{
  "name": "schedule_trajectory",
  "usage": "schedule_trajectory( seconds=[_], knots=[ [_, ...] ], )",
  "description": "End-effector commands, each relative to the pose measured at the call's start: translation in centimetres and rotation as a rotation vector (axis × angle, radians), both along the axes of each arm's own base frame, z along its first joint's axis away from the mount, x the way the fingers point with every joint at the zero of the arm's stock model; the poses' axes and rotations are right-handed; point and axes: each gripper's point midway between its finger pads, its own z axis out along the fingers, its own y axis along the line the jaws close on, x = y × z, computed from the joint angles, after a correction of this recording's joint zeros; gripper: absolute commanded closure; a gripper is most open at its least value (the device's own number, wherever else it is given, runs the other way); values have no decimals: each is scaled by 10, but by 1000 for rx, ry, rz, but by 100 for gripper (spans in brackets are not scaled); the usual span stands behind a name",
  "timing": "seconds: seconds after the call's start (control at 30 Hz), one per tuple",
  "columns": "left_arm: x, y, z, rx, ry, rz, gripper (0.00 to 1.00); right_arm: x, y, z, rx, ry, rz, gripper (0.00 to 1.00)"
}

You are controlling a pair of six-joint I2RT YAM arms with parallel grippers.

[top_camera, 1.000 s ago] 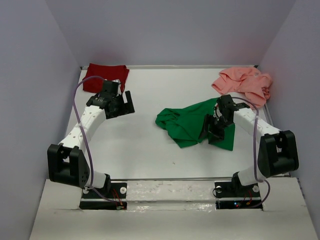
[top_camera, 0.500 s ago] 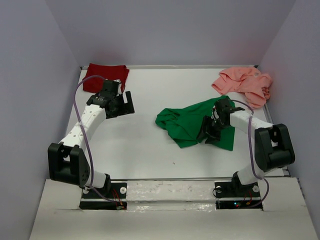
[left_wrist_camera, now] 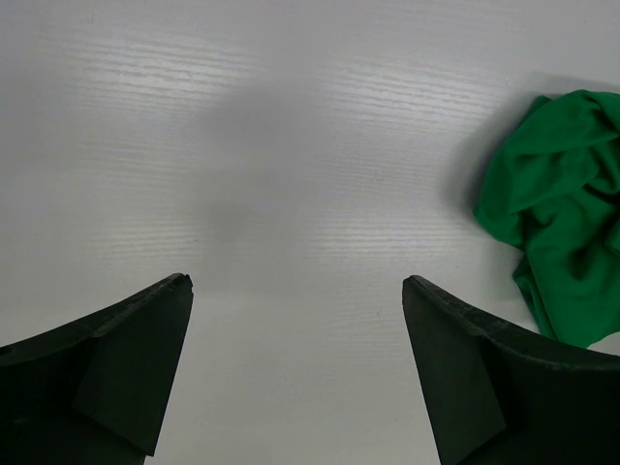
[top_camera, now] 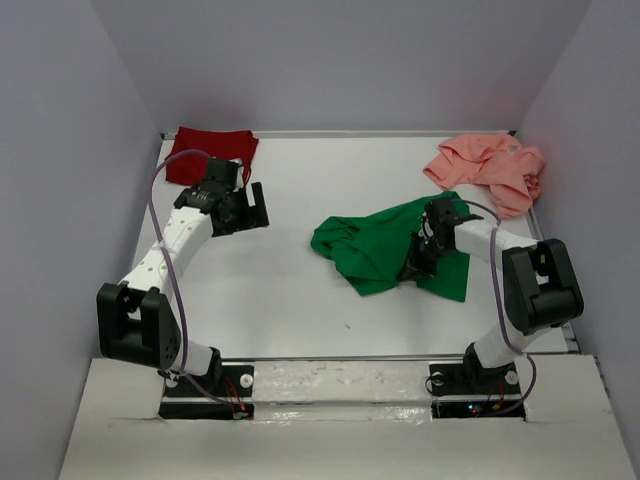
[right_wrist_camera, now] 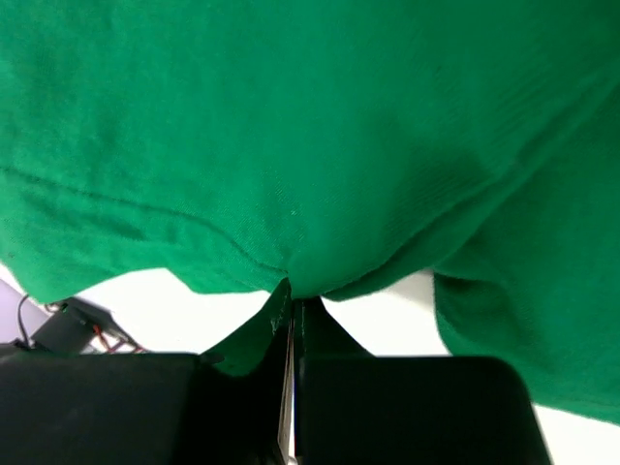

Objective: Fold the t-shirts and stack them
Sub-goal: Flatten the tshirt out

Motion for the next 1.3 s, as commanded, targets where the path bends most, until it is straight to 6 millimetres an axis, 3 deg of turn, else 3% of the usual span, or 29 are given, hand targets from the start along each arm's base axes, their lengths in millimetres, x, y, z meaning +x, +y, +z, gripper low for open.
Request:
schedule_trajectory(
  seconds=[0.0, 0.03, 0.07, 0.1, 0.17, 0.2, 0.3, 0.4, 0.43, 0.53, 0.6, 0.7, 0.77, 0.87, 0.9, 1.03, 1.1, 1.27],
  knots=[
    [10, 0, 16, 6, -47, -13, 1, 15, 16, 36, 81, -67, 18, 100],
    [10, -1, 17, 4, -50, -12, 1, 18, 24, 56, 127, -72, 24, 100],
    [11, -1, 17, 4, -50, -12, 1, 16, 27, 61, 155, -71, 29, 100],
    [11, -1, 17, 5, -50, -14, 1, 19, 42, 92, 237, -77, 66, 100],
    [12, -2, 18, 1, -52, -14, 1, 20, 59, 127, 323, -75, 115, 100],
    [13, -2, 18, 0, -54, -16, 1, 25, 71, 157, 362, -76, 157, 100],
    [18, -5, 19, -8, -60, -23, 1, 9, 110, 217, 403, -82, 370, 100],
    [22, -7, 20, -13, -61, -32, 1, 12, 117, 256, 413, -120, 406, 100],
    [24, -8, 23, -17, -71, -35, 1, 21, 123, 284, 442, -198, 410, 100],
    [27, -12, 29, -34, -89, -51, 1, 34, 131, 325, 484, -277, 394, 100],
    [28, -14, 31, -45, -93, -55, 1, 34, 132, 331, 495, -258, 388, 100],
    [28, -15, 33, -47, -101, -56, 1, 32, 129, 322, 465, -231, 381, 100],
    [28, -14, 36, -46, -107, -58, 1, 31, 125, 299, 429, -184, 369, 100],
    [28, -13, 39, -36, -116, -57, 1, 14, 118, 281, 416, -135, 386, 100],
    [28, -12, 40, -34, -118, -55, 1, 7, 113, 262, 387, -79, 379, 100],
    [29, -13, 41, -38, -123, -57, 1, -2, 86, 239, 263, -86, 336, 100],
    [30, -14, 41, -49, -125, -57, 1, 5, 81, 245, 280, -123, 313, 100],
    [31, -18, 39, -64, -122, -60, 1, 31, 100, 302, 413, -247, 327, 100]
  ],
)
